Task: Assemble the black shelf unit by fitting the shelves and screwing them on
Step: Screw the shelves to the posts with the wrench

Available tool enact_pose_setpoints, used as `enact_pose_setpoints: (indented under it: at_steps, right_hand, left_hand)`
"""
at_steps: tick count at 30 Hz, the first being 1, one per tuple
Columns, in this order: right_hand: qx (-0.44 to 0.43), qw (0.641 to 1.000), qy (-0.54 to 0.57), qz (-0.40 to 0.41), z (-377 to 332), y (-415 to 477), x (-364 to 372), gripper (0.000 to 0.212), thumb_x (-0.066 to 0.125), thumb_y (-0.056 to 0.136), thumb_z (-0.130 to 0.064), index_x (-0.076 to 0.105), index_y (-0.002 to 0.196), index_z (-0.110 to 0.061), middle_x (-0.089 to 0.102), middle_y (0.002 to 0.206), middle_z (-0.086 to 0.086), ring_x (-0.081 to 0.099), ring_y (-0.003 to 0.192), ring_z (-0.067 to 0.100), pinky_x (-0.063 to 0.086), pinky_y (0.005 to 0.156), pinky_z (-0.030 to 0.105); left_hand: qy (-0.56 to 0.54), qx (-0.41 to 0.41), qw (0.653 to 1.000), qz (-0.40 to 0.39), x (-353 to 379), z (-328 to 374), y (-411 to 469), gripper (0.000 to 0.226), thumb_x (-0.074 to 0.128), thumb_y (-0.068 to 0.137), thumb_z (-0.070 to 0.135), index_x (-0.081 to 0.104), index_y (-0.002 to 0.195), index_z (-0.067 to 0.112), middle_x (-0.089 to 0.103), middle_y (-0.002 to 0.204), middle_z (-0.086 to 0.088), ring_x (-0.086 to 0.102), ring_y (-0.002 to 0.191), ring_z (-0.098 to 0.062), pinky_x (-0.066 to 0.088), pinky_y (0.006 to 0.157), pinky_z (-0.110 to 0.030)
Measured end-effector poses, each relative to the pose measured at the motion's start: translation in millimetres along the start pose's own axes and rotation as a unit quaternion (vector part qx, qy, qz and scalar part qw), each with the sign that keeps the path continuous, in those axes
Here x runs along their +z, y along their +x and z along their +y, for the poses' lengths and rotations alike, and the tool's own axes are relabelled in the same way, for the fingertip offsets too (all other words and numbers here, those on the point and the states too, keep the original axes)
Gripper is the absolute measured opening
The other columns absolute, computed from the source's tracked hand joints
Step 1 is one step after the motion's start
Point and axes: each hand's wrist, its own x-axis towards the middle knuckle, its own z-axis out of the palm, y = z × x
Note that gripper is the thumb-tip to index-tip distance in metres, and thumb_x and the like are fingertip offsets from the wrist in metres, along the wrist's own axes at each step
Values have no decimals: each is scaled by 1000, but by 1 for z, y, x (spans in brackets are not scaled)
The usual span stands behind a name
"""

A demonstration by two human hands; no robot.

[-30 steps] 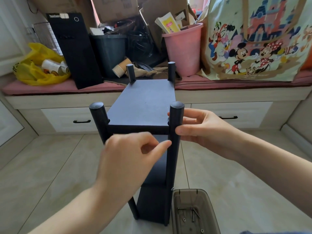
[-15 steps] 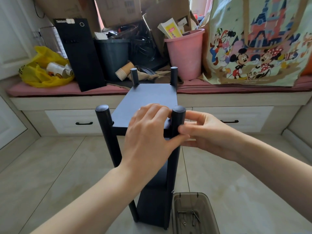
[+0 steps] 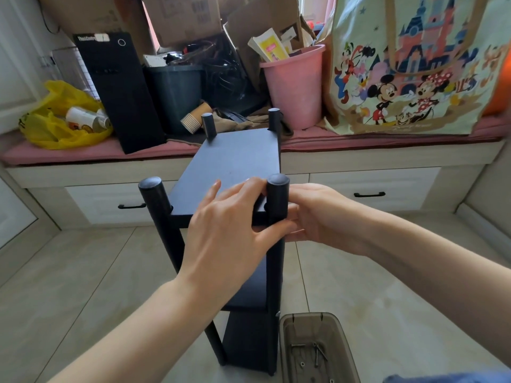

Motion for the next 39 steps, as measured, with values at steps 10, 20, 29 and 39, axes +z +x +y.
enact_pose_setpoints:
  at_steps: [10,20,29,39]
  right_hand:
    - [-2,1000,3,-17,6,2,-4,36,58,95,-36,68,117,-8,71,118,14,68,104,25,54,94,38]
    - [30,999,36,26,21,-4,-19,38,50,102,-35,69,119,-6,73,111,15,71,104,28,57,91,39]
    - [192,981,-23,20,97,-6,-61,24,51,102,-18,63,116,-2,74,106,18,72,101,29,58,87,39]
    - [405,884,-229,-53,246,38,-58,28,58,99,-20,65,117,0,74,107,14,73,93,24,59,89,38]
  left_hand:
    - [-3,25,1000,17,-1,0,-4,44,66,79,57,66,105,22,73,91,11,70,87,-17,47,69,-29]
    - [0,30,999,26,3,-5,-5,47,65,79,60,65,106,21,75,93,8,71,87,-19,54,69,-35]
    - [-5,35,999,39,7,-8,-7,51,66,81,60,67,114,22,75,98,9,71,92,-16,48,77,-28]
    - [3,56,996,73,16,-16,-7,49,66,85,59,68,116,21,75,99,10,63,99,-9,40,90,-21]
